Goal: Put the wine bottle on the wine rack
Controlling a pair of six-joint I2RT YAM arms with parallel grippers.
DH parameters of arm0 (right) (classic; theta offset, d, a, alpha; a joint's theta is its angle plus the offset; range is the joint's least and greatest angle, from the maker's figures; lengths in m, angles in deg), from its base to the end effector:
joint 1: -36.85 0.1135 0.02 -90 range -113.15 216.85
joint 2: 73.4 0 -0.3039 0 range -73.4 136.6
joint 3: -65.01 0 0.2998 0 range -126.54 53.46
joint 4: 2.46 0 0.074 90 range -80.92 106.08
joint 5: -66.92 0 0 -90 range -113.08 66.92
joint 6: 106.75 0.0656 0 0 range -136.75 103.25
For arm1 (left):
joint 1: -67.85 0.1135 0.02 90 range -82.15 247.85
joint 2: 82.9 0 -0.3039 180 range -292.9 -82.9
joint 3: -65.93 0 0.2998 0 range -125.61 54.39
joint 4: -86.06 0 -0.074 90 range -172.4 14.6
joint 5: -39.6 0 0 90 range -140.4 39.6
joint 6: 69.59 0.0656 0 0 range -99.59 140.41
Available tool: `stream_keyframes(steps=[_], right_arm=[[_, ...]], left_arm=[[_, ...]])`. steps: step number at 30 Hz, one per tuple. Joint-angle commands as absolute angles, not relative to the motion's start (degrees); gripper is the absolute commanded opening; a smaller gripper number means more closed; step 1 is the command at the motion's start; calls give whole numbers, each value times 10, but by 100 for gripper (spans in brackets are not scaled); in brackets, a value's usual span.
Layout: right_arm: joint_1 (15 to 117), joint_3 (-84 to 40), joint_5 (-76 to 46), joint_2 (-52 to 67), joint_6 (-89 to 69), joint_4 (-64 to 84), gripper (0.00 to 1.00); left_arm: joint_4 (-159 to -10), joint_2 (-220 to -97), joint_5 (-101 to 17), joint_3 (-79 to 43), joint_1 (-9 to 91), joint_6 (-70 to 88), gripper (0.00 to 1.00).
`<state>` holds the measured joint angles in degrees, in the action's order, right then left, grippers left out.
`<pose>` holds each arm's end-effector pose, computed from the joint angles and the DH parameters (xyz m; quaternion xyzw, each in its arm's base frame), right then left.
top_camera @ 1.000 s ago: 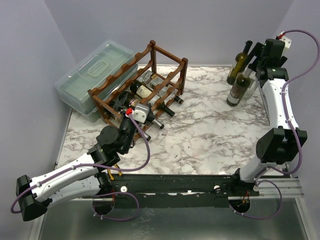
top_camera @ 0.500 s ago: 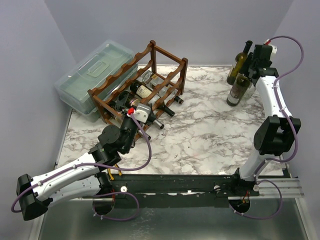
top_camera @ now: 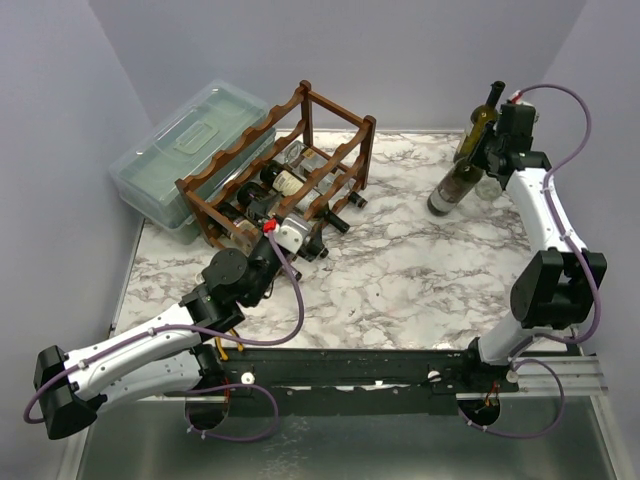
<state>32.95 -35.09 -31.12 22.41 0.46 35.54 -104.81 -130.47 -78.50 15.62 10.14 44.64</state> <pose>0.4636 -0.0408 0.3611 0.1936 0.8586 -0.0069 0.4745 0.1557 -0.1886 0.3832 0.2492 0.5780 -0.0758 0.7733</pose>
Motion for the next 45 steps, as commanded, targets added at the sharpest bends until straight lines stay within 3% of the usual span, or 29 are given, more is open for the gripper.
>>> stream_keyframes(steps=[1, 7, 17, 21, 25, 39, 45], right_arm=[[367, -296, -192, 173, 8, 391, 9], [407, -242, -80, 117, 20, 400, 1], [431, -146, 66, 13, 54, 432, 1], [438, -25, 179, -50, 183, 293, 0], [475, 69, 174, -97, 299, 157, 1], [495, 28, 186, -129, 326, 170, 0], [495, 22, 226, -135, 354, 145, 0]], left_arm=[[-988, -1305, -662, 130, 102, 385, 99], [-923, -1332, -578, 94, 102, 351, 99], [-914, -1404, -539, 79, 84, 322, 99], [-909, -1457, -553, 62, 82, 279, 99], [-900, -1495, -547, 46, 80, 234, 99], [-847, -1554, -567, 25, 50, 301, 99], [-842, -1566, -662, 24, 45, 330, 98]])
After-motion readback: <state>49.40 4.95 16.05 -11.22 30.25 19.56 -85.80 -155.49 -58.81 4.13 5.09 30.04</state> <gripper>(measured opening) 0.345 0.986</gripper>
